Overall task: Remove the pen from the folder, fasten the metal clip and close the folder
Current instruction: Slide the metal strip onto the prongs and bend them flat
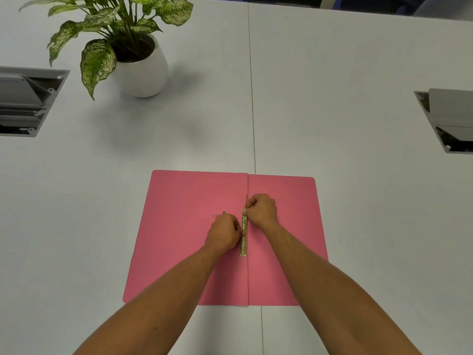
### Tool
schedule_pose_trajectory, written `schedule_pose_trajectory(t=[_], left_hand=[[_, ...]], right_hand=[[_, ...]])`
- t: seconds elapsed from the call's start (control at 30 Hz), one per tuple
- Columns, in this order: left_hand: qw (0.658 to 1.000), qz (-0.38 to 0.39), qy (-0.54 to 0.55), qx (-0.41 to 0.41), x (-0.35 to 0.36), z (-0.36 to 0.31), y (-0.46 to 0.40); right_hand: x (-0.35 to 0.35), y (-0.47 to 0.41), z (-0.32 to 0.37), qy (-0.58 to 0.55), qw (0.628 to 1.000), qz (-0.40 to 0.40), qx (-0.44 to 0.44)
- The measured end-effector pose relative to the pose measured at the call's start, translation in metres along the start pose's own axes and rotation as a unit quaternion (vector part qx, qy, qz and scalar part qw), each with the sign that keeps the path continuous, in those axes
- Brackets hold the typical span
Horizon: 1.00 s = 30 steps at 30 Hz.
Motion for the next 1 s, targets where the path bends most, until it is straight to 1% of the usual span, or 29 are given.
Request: schedule_pose_trajectory(t=[0.27,0.33,0.47,0.53,0.67,0.83,1.0], left_hand=[[1.000,0.005,-0.002,0.000,-0.001,-0.001,0.000],[1.000,0.000,-0.006,0.001,-0.001,0.000,0.000],[1.000,-0.003,-0.005,0.003,-0.002,-0.001,0.000],[1.000,0.003,-0.003,0.002,-0.002,-0.003,0.000],[1.000,0.005,-0.006,0.007,-0.003,-0.003,0.001],[1.000,-0.012,-0.003,0.019,-0.002,0.000,0.003],[0.999,-0.038,-0.012,0.022,-0.001,-0.002,0.009]], right_hand=[[0.000,-0.006,-0.001,-0.018,1.000,-0.005,0.020],[0.002,-0.003,-0.002,-0.011,1.000,-0.004,-0.011],[0.007,0.010,-0.015,-0.020,0.995,-0.012,-0.100],[0.008,0.012,-0.022,-0.013,0.992,-0.007,-0.125],[0.009,0.023,-0.029,-0.025,0.992,0.018,-0.123],[0.009,0.043,-0.048,-0.045,0.991,-0.002,-0.124],[0.016,0.059,-0.057,0.038,0.982,0.007,-0.183]])
Point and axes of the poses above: each hand's wrist, its own y-axis away from the middle knuckle, its own x-axis out of the palm, z = x × y, the point moved 5 cm from there along -y, towards the middle knuckle, and after that the axes turned 10 degrees about x, right-handed, at the moved point
